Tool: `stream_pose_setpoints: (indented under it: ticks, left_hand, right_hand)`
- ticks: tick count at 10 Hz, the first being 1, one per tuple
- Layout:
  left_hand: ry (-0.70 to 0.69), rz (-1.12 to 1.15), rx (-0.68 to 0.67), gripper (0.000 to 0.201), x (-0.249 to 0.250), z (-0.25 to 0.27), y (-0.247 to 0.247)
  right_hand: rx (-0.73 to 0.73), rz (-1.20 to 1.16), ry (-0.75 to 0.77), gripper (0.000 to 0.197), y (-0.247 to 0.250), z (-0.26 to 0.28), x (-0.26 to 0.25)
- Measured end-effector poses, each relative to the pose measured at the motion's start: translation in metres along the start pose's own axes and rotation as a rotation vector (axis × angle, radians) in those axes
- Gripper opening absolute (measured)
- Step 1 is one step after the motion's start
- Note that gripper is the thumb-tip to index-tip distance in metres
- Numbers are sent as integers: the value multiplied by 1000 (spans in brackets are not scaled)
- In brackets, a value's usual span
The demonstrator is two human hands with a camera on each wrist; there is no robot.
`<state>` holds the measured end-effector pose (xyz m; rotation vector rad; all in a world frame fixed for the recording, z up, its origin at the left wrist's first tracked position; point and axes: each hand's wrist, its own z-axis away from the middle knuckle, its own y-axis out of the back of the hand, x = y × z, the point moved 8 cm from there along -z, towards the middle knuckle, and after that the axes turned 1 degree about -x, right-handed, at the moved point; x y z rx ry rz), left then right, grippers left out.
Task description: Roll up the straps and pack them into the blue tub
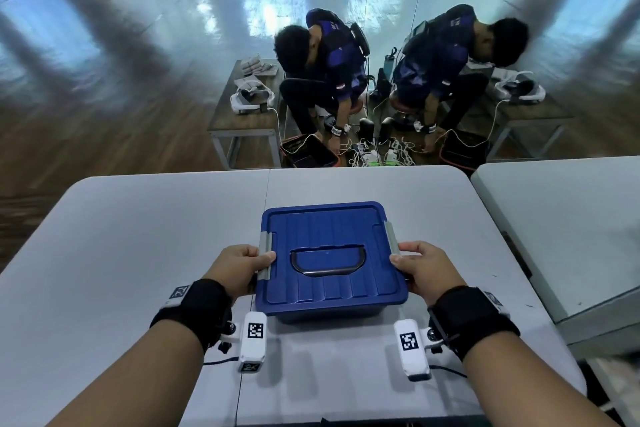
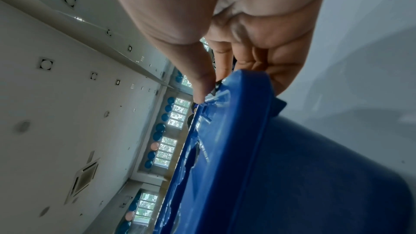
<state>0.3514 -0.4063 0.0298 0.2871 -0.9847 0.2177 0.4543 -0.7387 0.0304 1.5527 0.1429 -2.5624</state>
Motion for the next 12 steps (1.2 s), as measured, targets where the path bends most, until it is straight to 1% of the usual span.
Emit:
stream_pose_setpoints:
  ticks: [1, 2, 3, 4, 5, 6, 7, 8, 9, 10, 11, 12]
  left_hand:
    - [10, 37, -10, 20, -1, 0, 0]
    - [9, 44, -18, 20, -1, -1, 0]
    - [-21, 78, 39, 23, 0, -2, 4]
    - [-106, -7, 171, 33, 5, -1, 14]
    - [-229, -182, 253, 27, 13, 6, 17]
    - [-289, -266, 190, 31, 17, 21, 13]
    - [-307, -210, -98, 58, 8, 39, -5]
    - [-364, -395, -131, 95, -2, 43, -10]
    - [-426, -354, -70, 84, 3, 43, -9]
    - [-450, -332, -21, 70, 8, 47, -10]
    - [-366, -385, -13, 67, -5, 46, 1]
    - [-242, -528, 25, 56, -32, 58, 25]
  right_hand:
    - [27, 74, 23, 21, 1, 0, -2]
    - [66, 290, 80, 31, 0, -3, -4]
    - [131, 416, 142, 33, -3, -1, -6]
    - [231, 518, 230, 30, -2, 8, -14]
    - [199, 568, 234, 36, -4, 14, -10]
    - [-11, 540, 239, 69, -12, 25, -3]
    - [-230, 602, 271, 78, -24, 44, -4]
    - [-225, 623, 306, 83, -25, 46, -4]
    - [-158, 623, 311, 80, -26, 41, -1]
    - [-103, 611, 315, 65, -28, 42, -2]
    - [-82, 600, 236, 69, -19, 43, 7]
    - [-84, 739, 98, 61, -3, 57, 33]
